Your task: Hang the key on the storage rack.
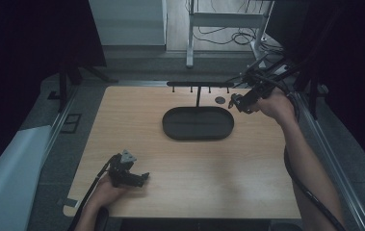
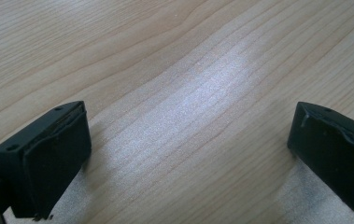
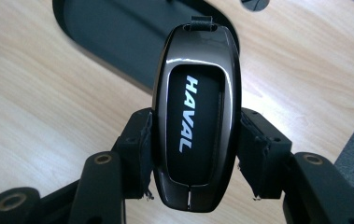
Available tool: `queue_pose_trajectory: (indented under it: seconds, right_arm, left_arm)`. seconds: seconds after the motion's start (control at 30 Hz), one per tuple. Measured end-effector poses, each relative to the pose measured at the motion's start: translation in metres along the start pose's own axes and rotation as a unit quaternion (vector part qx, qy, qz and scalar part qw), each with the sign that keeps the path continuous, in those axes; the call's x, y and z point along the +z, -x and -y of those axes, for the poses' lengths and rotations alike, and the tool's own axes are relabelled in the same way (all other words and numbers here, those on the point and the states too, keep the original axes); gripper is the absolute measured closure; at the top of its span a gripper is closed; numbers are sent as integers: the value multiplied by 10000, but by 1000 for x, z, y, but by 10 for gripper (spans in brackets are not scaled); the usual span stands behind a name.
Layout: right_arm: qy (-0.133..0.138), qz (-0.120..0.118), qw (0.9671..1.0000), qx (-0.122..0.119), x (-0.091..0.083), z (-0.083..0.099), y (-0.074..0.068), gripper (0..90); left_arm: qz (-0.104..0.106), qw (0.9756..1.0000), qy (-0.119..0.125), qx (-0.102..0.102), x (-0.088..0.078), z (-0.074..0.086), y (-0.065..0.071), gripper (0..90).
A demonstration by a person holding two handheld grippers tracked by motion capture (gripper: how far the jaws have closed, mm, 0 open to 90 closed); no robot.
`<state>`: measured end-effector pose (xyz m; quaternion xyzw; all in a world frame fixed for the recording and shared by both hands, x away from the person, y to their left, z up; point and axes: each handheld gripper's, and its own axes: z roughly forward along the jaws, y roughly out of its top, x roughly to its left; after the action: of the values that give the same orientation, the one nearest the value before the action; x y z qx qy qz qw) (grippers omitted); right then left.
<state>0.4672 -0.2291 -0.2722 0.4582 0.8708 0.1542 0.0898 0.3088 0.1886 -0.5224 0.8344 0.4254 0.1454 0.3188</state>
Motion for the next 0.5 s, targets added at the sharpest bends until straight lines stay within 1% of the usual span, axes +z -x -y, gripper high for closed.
queue_pose_trajectory:
  seconds: [0.1,0.17,0.2,0.3,0.37,0.5]
  right_arm:
    - [51,34,10000,38,-2,-9,1,499]
    - [59,33,10000,33,-2,-11,2,499]
    - [77,43,9999,73,0,-15,2,499]
    - [96,43,9999,90,3,-19,3,499]
    - [109,54,9998,161,6,-23,5,499]
    - [122,80,9997,208,7,-28,7,499]
  left_arm:
    - [0,10000,0,-11,0,0,0,0]
    - [0,10000,1,-13,0,0,0,0]
    - [-2,10000,13,-16,0,0,0,0]
    - [-3,10000,14,-16,0,0,0,0]
    - [-4,10000,13,-15,0,0,0,0]
    - [-7,10000,13,-13,0,0,0,0]
